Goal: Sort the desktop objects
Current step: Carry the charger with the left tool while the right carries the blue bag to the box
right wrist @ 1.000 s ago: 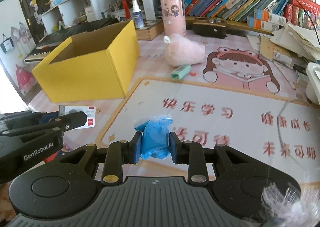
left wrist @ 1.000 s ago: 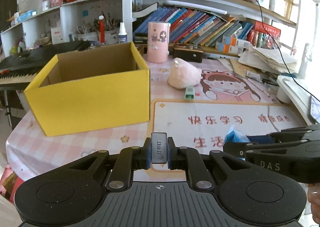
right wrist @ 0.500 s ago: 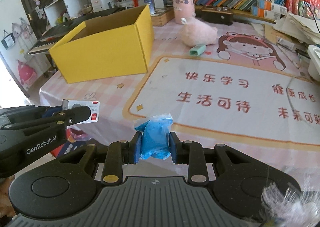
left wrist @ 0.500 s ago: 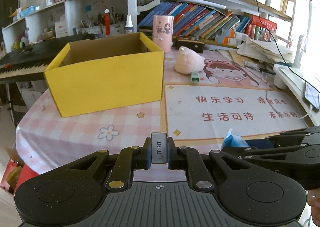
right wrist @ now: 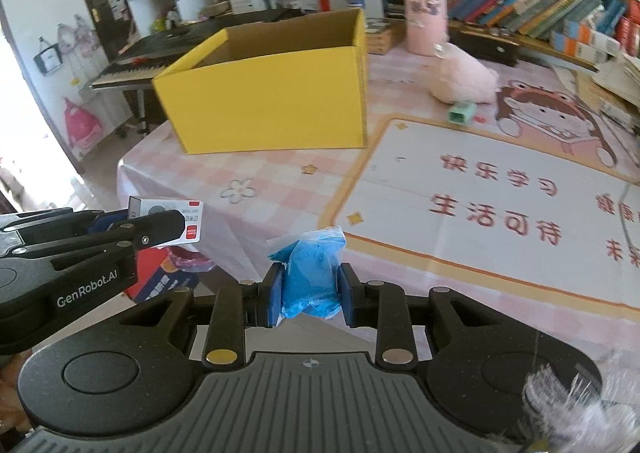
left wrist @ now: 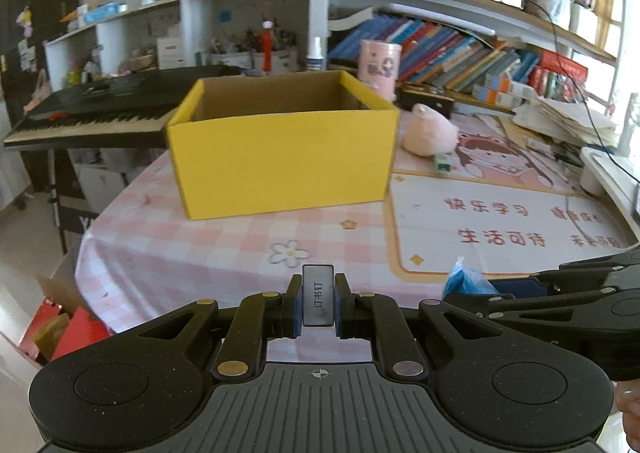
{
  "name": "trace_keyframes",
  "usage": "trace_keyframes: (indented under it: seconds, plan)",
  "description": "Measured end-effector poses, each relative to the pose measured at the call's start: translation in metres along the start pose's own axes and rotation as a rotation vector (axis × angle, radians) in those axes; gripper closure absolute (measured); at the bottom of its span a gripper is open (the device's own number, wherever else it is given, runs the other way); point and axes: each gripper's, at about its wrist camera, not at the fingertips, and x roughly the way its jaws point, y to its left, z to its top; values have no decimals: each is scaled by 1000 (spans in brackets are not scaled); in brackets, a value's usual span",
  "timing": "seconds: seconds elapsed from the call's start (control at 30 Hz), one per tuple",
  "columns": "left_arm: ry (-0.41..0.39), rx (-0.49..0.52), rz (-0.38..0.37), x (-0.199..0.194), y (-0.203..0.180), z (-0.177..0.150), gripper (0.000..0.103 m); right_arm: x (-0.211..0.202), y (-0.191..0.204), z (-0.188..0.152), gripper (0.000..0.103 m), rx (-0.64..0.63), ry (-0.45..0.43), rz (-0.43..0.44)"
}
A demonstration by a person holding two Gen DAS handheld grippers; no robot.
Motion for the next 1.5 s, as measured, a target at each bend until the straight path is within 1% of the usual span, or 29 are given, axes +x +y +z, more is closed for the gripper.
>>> trace_keyframes:
  seconds: [0.2,0.4,0.63,0.83,1.0,1.23,1.5]
  plan:
    - [-10,-30,42,-5,18,-1,90,9,18,6,77,-43,5,36]
    - [-26,-49,69,-8,30,3,90,13,32,14,77,-73,-7,58]
    - [-48,-67,79,-7,35,14,90,16,35,25,77,-87,-20,64]
    - [-95,-78,101,-4,37,30,90,17,35,40,77,-102,-47,74]
    - [-152,-87,129,0,40,51,90,13,33,64,77,-133,-120,88]
    - [-214,-83,158,23,39,87,90,20,27,116,77,-176,-227,120]
    - [-253,-93,191,59,36,122,90,48,6,166,77,-190,-255,133]
